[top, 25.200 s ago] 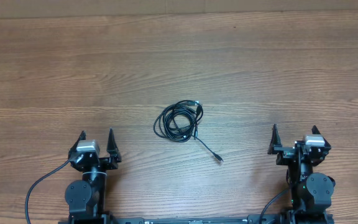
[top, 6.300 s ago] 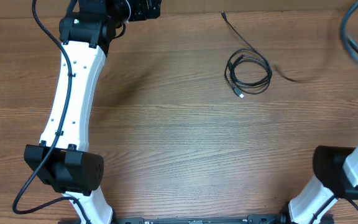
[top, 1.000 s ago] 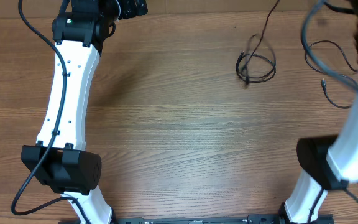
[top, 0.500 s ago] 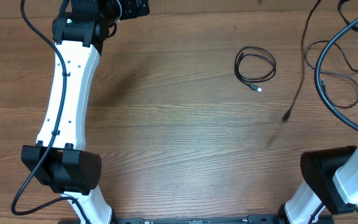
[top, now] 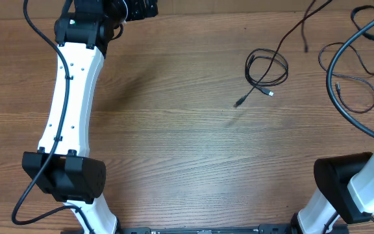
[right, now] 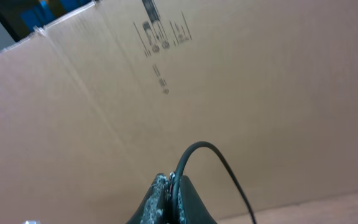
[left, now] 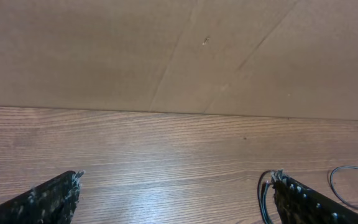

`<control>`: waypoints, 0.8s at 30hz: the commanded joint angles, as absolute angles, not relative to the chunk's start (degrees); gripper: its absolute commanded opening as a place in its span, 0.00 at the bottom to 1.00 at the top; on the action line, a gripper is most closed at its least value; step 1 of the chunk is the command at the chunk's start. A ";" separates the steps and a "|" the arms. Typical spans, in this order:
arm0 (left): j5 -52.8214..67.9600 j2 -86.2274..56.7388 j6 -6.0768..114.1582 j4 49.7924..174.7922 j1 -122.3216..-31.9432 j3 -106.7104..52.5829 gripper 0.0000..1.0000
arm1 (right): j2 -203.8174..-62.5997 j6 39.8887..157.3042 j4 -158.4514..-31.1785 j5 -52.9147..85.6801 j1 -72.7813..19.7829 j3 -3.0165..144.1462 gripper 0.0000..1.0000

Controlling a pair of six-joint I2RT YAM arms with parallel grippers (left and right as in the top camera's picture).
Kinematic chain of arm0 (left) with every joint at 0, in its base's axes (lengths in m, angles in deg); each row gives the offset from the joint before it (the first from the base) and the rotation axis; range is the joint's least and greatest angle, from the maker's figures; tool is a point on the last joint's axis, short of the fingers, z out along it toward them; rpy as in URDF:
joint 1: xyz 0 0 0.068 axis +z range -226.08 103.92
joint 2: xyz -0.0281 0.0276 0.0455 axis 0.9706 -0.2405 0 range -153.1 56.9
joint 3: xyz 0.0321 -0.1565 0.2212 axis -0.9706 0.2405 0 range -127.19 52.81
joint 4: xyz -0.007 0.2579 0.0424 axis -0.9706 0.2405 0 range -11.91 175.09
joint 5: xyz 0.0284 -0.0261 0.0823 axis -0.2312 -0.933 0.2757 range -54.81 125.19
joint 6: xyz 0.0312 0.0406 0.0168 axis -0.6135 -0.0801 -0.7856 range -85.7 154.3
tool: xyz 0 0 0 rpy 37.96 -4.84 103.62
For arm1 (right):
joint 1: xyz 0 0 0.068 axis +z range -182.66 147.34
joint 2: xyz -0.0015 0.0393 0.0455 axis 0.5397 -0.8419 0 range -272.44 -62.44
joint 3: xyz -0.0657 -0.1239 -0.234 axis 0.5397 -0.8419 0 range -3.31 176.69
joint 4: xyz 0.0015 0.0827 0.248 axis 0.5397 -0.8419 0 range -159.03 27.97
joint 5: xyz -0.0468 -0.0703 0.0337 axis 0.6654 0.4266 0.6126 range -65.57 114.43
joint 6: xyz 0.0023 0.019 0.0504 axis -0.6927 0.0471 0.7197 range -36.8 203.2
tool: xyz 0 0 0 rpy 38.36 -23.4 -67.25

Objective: Untangle cables

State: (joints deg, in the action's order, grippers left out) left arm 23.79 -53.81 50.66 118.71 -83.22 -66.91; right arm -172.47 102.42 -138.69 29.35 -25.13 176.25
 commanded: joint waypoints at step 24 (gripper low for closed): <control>40.77 -34.34 45.88 128.32 -83.24 -68.22 1.00 | -166.42 97.09 -144.22 55.74 -25.22 176.39 0.04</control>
State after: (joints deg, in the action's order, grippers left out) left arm 40.92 -34.71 47.49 128.30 -83.22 -67.91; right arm -166.53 99.60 -146.95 44.98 -25.13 176.14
